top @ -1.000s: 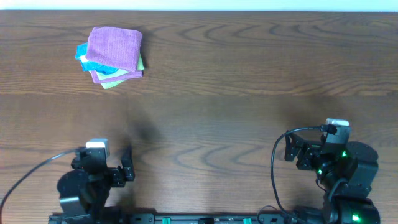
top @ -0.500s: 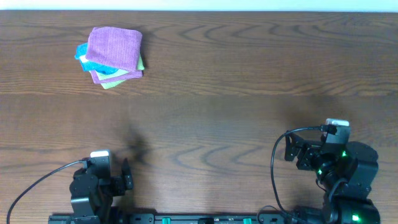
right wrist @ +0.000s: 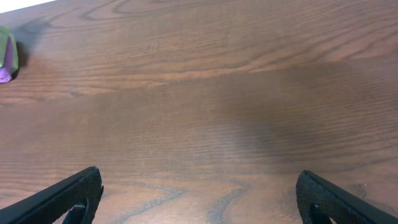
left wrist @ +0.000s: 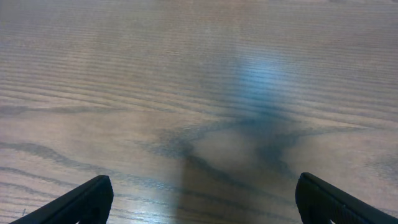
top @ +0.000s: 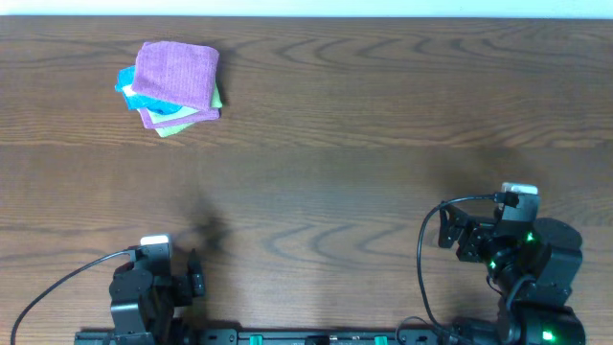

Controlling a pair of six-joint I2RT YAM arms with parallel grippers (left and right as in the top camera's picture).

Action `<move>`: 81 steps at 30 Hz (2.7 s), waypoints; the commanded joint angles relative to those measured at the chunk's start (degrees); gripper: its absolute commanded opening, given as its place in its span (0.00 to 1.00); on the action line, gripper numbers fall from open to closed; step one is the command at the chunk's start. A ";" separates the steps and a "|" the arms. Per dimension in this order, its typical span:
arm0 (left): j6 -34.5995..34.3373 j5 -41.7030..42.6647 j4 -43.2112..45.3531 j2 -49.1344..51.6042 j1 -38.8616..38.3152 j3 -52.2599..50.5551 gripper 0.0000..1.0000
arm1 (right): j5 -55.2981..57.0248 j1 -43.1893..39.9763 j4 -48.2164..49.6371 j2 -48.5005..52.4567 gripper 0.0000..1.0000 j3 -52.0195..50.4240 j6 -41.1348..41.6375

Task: Fold the cloth

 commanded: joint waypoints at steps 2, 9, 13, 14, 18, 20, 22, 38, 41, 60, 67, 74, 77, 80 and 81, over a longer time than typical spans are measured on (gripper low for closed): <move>0.44 -0.81 -3.41 -0.59 -0.28 -0.48 0.95 | 0.15 -0.11 0.07 -0.13 0.99 0.00 0.66; 0.44 -0.81 -3.41 -0.59 -0.28 -0.48 0.95 | 0.15 -0.11 0.07 -0.13 0.99 0.00 0.63; 0.44 -0.81 -3.41 -0.59 -0.28 -0.48 0.95 | 0.15 -0.11 0.07 -0.13 0.99 0.00 0.63; 0.44 -0.81 -3.41 -0.59 -0.28 -0.48 0.95 | 0.15 -0.11 0.07 -0.13 0.99 0.00 0.63; 0.44 -0.81 -3.41 -0.59 -0.28 -0.48 0.95 | 0.20 0.07 -1.79 -1.01 0.99 0.00 0.61; 0.44 -0.81 -3.41 -0.59 -0.28 -0.48 0.95 | 2.16 0.11 -3.28 -2.60 0.99 -0.07 -1.97; 0.44 -0.81 -3.41 -0.59 -0.28 -0.48 0.95 | 3.15 0.35 -4.17 -5.62 0.99 -1.53 -3.63; 0.44 -0.81 -3.41 -0.59 -0.28 -0.48 0.95 | 3.37 3.19 -1.11 -29.16 0.99 -22.95 -14.38; 0.44 -0.81 -3.41 -0.59 -0.28 -0.48 0.95 | 3.39 3.23 -1.01 -29.07 0.99 -24.63 -14.40; 0.44 -0.81 -3.41 -0.59 -0.28 -0.48 0.95 | 4.66 3.23 -0.68 -29.05 0.99 -25.46 -14.40; 0.44 -0.81 -3.41 -0.59 -0.28 -0.48 0.95 | 4.66 3.23 -0.68 -29.05 0.99 -25.46 -14.40; 0.44 -0.81 -3.41 -0.59 -0.28 -0.48 0.95 | 4.66 3.23 -0.68 -29.05 0.99 -25.46 -14.40; 0.44 -0.81 -3.41 -0.59 -0.28 -0.48 0.95 | 4.66 3.23 -0.68 -29.05 0.99 -25.46 -14.40; 0.44 -0.81 -3.41 -0.59 -0.28 -0.48 0.95 | 4.66 3.23 -0.68 -29.05 0.99 -25.46 -14.40; 0.44 -0.81 -3.41 -0.59 -0.28 -0.48 0.95 | 4.66 3.23 -0.68 -29.05 0.99 -25.46 -14.40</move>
